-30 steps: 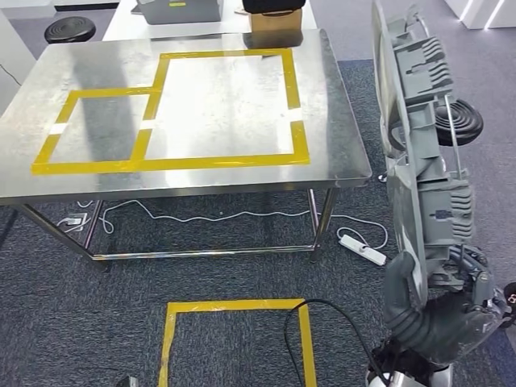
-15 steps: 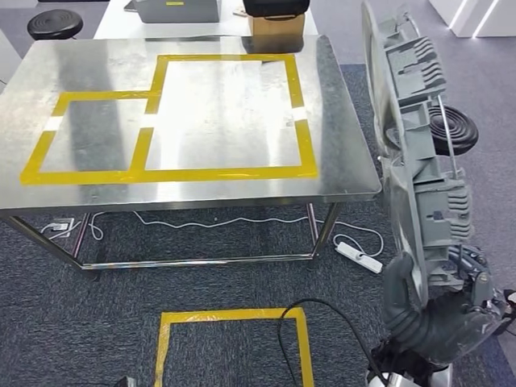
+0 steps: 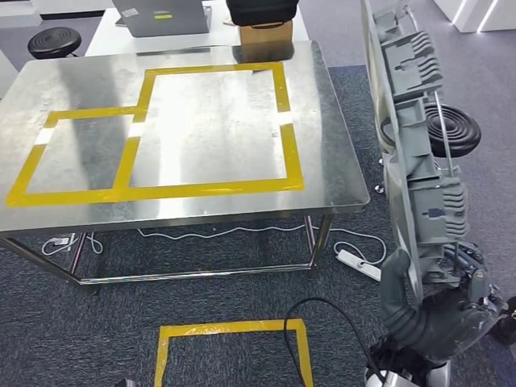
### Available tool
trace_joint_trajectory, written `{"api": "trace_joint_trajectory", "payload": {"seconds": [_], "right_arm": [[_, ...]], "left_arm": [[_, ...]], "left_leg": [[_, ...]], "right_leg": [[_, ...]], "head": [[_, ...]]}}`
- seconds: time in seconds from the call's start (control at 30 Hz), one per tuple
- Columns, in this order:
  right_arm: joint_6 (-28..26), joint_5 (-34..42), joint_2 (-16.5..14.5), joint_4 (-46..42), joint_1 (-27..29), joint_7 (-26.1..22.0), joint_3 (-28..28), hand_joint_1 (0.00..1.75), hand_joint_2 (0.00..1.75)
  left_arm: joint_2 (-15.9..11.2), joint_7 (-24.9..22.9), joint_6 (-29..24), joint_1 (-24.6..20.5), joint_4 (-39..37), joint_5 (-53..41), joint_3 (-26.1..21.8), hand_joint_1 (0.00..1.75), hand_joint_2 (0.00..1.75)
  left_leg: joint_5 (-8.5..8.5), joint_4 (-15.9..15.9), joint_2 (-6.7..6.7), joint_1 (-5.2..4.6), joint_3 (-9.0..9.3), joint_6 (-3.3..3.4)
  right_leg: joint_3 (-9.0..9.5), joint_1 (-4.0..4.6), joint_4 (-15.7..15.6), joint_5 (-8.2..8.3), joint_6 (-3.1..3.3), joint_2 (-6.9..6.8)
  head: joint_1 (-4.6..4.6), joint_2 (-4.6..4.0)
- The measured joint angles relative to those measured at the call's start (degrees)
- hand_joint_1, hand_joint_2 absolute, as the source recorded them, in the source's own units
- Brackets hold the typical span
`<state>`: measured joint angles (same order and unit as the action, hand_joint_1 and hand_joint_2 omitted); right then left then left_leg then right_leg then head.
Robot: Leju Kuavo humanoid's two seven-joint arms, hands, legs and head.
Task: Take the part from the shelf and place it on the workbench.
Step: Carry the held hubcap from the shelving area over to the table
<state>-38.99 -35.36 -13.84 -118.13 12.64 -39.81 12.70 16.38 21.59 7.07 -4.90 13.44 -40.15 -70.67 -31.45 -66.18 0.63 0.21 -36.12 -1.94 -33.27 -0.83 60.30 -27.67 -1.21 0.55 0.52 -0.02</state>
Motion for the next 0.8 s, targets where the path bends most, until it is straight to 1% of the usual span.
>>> {"api": "trace_joint_trajectory", "payload": {"seconds": [0.03,0.07,0.1,0.13,0.17,0.2,0.23,0.27,0.3,0.37,0.4,0.43,0.47,0.5,0.53,0.57,0.6,0.63,0.67,0.7,0.73,0.77,0.8], "right_arm": [[0.0,0.0,0.0,0.0,0.0,0.0,0.0,1.75,1.75],[0.0,0.0,0.0,0.0,0.0,0.0,0.0,1.75,1.75],[0.0,0.0,0.0,0.0,0.0,0.0,0.0,1.75,1.75],[0.0,0.0,0.0,0.0,0.0,0.0,0.0,1.75,1.75],[0.0,0.0,0.0,0.0,0.0,0.0,0.0,1.75,1.75],[0.0,0.0,0.0,0.0,0.0,0.0,0.0,1.75,1.75],[0.0,0.0,0.0,0.0,0.0,0.0,0.0,1.75,1.75],[0.0,0.0,0.0,-0.1,0.0,0.0,0.0,1.75,1.75],[0.0,-0.1,0.0,-0.1,0.0,0.0,0.0,1.75,1.75],[0.0,-0.1,0.0,-0.1,0.0,0.0,0.0,1.75,1.75],[0.0,-0.1,0.0,-0.1,0.0,0.0,0.0,1.75,1.75],[0.0,-0.1,0.0,-0.1,0.0,0.0,0.0,1.75,1.75],[0.0,-0.1,0.0,-0.2,0.0,0.0,0.0,1.75,1.75],[0.0,-0.2,0.0,-0.2,0.0,0.0,0.0,1.75,1.75],[0.0,-0.2,0.0,-0.2,0.0,0.0,0.0,1.75,1.75],[0.0,-0.2,0.0,-0.2,0.0,0.0,0.0,1.75,1.75],[0.0,-0.3,0.0,-0.2,0.0,0.0,0.0,1.75,1.75],[0.0,-0.3,0.0,-0.2,0.0,0.0,0.0,1.75,1.75],[0.0,-0.4,0.0,-0.2,0.0,0.0,0.0,1.75,1.75],[0.0,-0.5,0.0,-0.2,0.0,0.0,0.0,1.75,1.75],[0.0,-0.5,0.0,-0.2,0.0,0.0,0.0,1.75,1.75],[0.0,-0.6,0.0,-0.2,0.0,0.0,0.0,1.75,1.75],[0.0,-0.6,0.0,-0.2,0.0,0.0,0.0,1.75,1.75]], "left_arm": [[0.0,0.0,-0.1,0.0,0.0,0.0,0.0,0.0,1.75],[0.0,-0.1,-0.2,0.0,0.0,0.0,0.0,0.0,1.75],[0.0,-0.2,-0.2,0.0,0.0,0.1,0.0,0.0,1.75],[0.0,-0.3,-0.3,0.0,0.0,0.1,-0.1,0.0,1.75],[0.0,-0.3,-0.4,0.0,0.0,0.1,-0.1,0.0,1.75],[0.0,-0.4,-0.5,0.0,0.0,0.2,-0.1,0.0,1.75],[0.0,-0.5,-0.7,0.0,0.0,0.2,-0.1,0.0,1.75],[0.0,-0.5,-0.8,-0.1,0.0,0.2,-0.1,0.0,1.75],[0.0,-0.6,-0.9,-0.1,0.0,0.2,-0.1,0.0,1.75],[0.1,-0.6,-1.1,0.0,0.0,0.2,-0.1,0.0,1.75],[0.1,-0.7,-1.1,0.0,0.0,0.2,-0.1,0.0,1.75],[0.2,-0.7,-1.1,0.0,0.0,0.2,-0.1,0.0,1.75],[0.2,-0.7,-1.2,-0.1,0.0,0.2,-0.1,0.0,1.75],[0.2,-0.7,-1.2,-0.1,0.0,0.2,-0.1,0.0,1.75],[0.2,-0.5,-1.1,-0.1,0.0,0.0,-0.1,0.0,1.75],[0.2,-0.3,-0.9,-0.1,0.0,-0.1,-0.1,0.0,1.75],[0.2,0.0,-0.5,-0.1,0.0,-0.3,-0.1,0.0,1.75],[0.2,0.3,0.0,0.0,0.0,-0.5,-0.1,0.0,1.75],[0.2,0.6,0.5,0.0,0.0,-0.6,0.0,0.0,1.75],[0.2,0.7,1.0,0.0,0.0,-0.7,0.0,0.0,1.75],[0.2,0.7,1.2,0.0,0.0,-0.7,0.0,0.0,1.75],[0.2,0.7,1.4,0.0,0.0,-0.7,0.0,0.0,1.75],[0.2,0.7,1.3,0.0,0.0,-0.8,0.0,0.0,1.75]], "left_leg": [[-1.13,-3.9,0.0,0.0,-2.46,-0.07],[-1.52,-6.9,0.0,-0.01,-4.56,-0.06],[-0.86,-8.1,0.0,-0.02,-5.86,0.03],[0.92,-7.3,0.0,-0.04,-6.09,0.2],[3.47,-4.6,0.01,-0.07,-5.29,0.44],[5.88,-1.1,0.01,-0.11,-4.01,0.71],[7.41,2.3,0.03,-0.18,-2.59,0.94],[7.95,4.7,0.04,-0.24,-1.55,1.08],[7.75,6.1,0.06,-0.31,-0.98,1.19],[7.05,7.0,0.1,-0.27,-0.6,1.43],[7.01,7.2,0.12,-0.16,-0.41,1.64],[6.93,7.4,0.12,-0.03,-0.17,1.9],[6.84,7.6,0.12,0.1,0.08,2.14],[6.72,7.6,0.12,0.13,0.25,2.34],[6.58,7.6,0.11,0.12,0.37,2.52],[6.28,7.6,0.13,0.12,0.51,2.63],[5.89,7.6,0.19,0.12,0.71,2.73],[5.43,7.6,0.26,0.13,1.04,2.77],[4.91,7.6,0.33,0.16,1.54,2.73],[4.49,7.6,0.38,0.19,2.14,2.58],[4.11,7.5,0.37,0.08,2.74,2.26],[3.79,7.5,0.37,-0.02,3.2,1.9],[3.71,7.5,0.35,-0.13,3.52,1.52]], "right_leg": [[0.14,0.05,0.0,-0.18,0.22,-0.04],[0.31,0.1,0.0,-0.36,0.37,-0.01],[0.54,0.15,0.0,-0.57,0.44,0.07],[0.88,0.17,0.0,-0.81,0.44,0.19],[1.31,0.18,0.0,-1.09,0.36,0.3],[1.65,0.18,0.0,-1.4,0.21,0.38],[1.93,0.29,0.0,-1.75,-0.06,0.49],[2.0,0.39,0.0,-2.0,-0.36,0.55],[1.95,0.47,-0.1,-2.15,-0.7,0.59],[1.97,0.52,-0.5,-2.3,-1.33,0.6],[2.02,0.51,-0.4,-2.58,-1.63,0.5],[1.67,0.52,0.6,-3.3,-1.91,0.36],[0.72,0.52,2.7,-4.51,-2.15,0.22],[-0.9,0.51,6.0,-6.08,-2.32,0.08],[-3.05,0.51,9.9,-7.65,-2.45,0.03],[-5.07,0.49,13.2,-8.58,-2.53,0.02],[-6.43,0.46,15.1,-8.44,-2.59,0.01],[-6.83,0.42,14.9,-7.16,-2.64,-0.02],[-6.07,0.35,12.6,-4.92,-2.69,-0.08],[-4.54,0.26,8.9,-2.4,-2.76,-0.24],[-2.84,0.26,5.2,-0.77,-2.84,-0.47],[-1.35,0.27,2.4,0.05,-2.57,-0.58],[-0.45,0.31,0.8,0.2,-2.22,-0.66]], "head": [[-0.06,0.0],[-0.07,0.0],[-0.07,0.0],[-0.09,0.0],[-0.08,0.0],[-0.09,0.0],[-0.11,0.0],[-0.09,0.0],[-0.09,0.0],[-0.04,0.0],[0.01,0.0],[0.15,0.0],[0.29,0.0],[0.41,0.0],[0.49,0.0],[0.51,0.0],[0.51,0.0],[0.52,0.0],[0.51,0.0],[0.52,0.0],[0.57,0.0],[0.63,0.0],[0.7,0.0]]}}
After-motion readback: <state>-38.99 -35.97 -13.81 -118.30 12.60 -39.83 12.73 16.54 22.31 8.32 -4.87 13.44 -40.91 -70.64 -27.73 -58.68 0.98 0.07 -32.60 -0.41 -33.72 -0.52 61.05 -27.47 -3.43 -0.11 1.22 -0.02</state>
